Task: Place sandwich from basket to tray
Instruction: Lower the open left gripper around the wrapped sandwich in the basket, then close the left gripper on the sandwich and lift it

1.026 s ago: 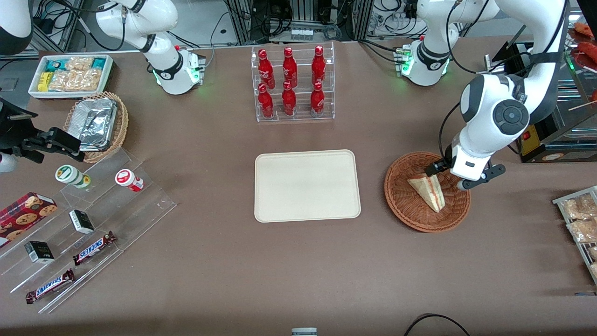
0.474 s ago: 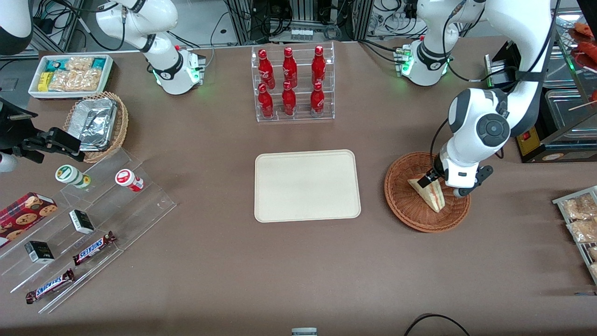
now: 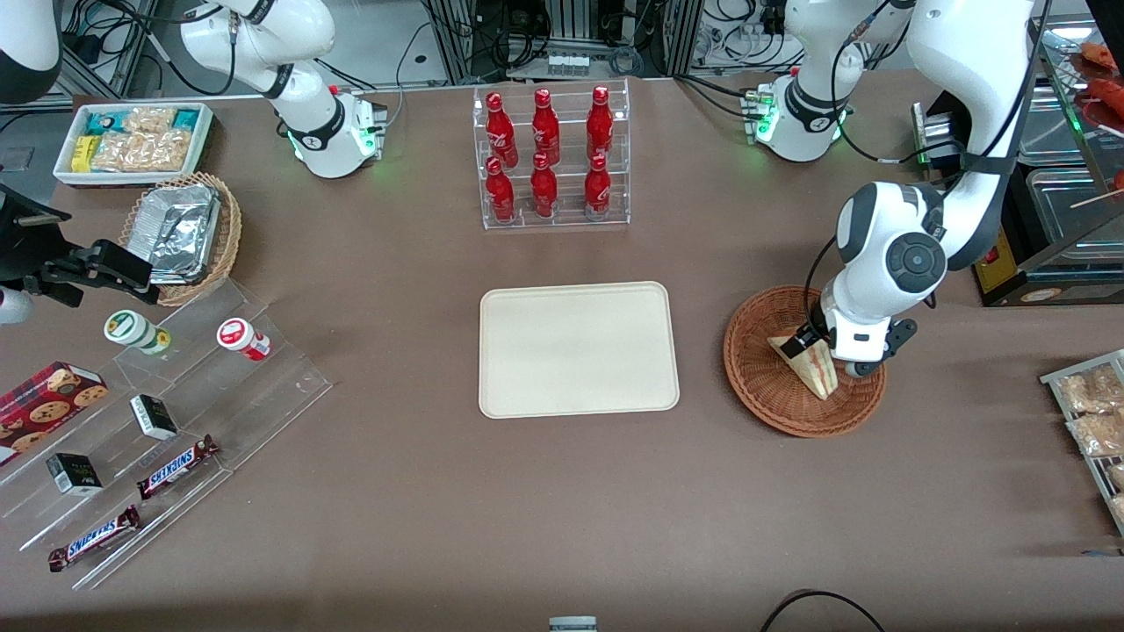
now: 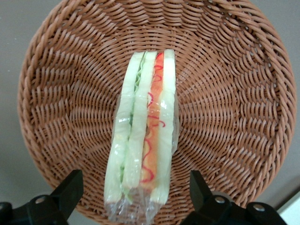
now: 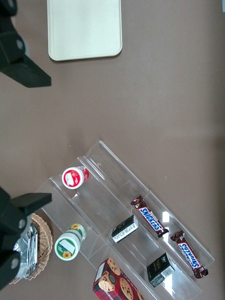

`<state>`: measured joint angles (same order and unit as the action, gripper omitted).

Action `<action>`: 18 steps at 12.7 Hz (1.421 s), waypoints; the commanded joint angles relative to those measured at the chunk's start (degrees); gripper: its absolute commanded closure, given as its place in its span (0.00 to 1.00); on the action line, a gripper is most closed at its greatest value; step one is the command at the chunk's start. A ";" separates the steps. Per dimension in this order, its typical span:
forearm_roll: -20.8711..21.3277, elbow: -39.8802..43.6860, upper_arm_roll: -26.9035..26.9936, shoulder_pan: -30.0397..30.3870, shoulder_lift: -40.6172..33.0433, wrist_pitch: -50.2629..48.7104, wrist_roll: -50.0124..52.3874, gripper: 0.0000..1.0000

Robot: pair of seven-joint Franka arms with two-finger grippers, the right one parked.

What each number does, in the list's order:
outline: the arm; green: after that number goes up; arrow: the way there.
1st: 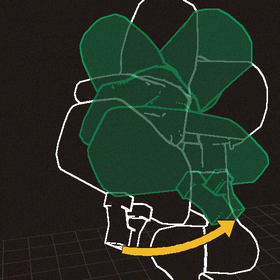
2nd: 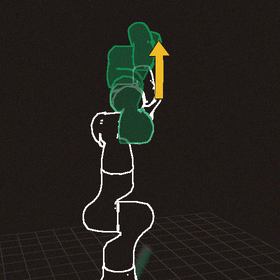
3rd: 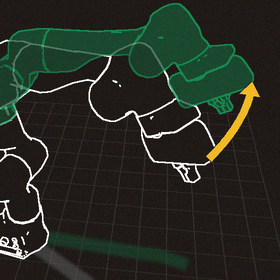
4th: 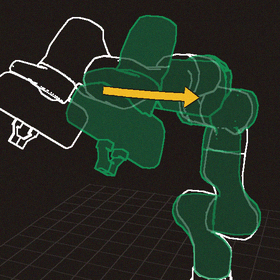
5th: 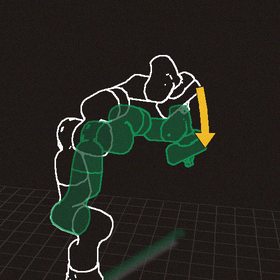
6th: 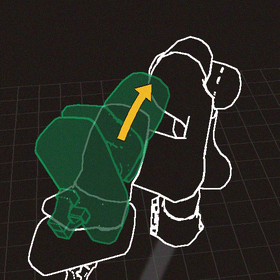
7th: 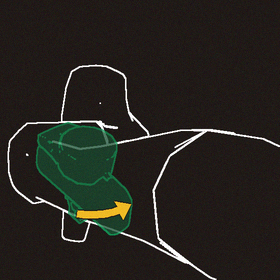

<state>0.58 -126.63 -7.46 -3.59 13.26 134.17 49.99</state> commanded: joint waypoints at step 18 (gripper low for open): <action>2.74 20.18 -17.74 -0.36 3.60 -25.54 -0.86 0.94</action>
<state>0.56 -109.14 -21.61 -4.22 14.25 109.50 49.93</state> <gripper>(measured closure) 0.855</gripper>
